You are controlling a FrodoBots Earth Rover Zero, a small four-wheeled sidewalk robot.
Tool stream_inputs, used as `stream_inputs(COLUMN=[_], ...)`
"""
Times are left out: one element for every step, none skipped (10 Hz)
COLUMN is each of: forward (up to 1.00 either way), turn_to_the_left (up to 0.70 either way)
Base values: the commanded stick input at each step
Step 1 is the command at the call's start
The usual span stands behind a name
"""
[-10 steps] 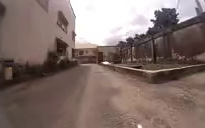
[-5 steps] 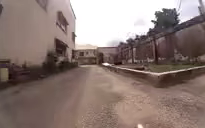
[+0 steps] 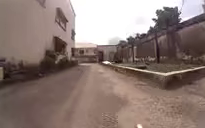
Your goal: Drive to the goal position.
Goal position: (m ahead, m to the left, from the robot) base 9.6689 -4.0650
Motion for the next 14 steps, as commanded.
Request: stream_inputs(forward=[0.50,0.50,0.50,0.50,0.50,0.50,0.50,0.50,0.50,0.50,0.50,0.50,0.50,0.50], turn_to_the_left=[0.05,0.05,0.05,0.05,0.05,0.05,0.05,0.05,0.05,0.05,0.05,0.05,0.05,0.05])
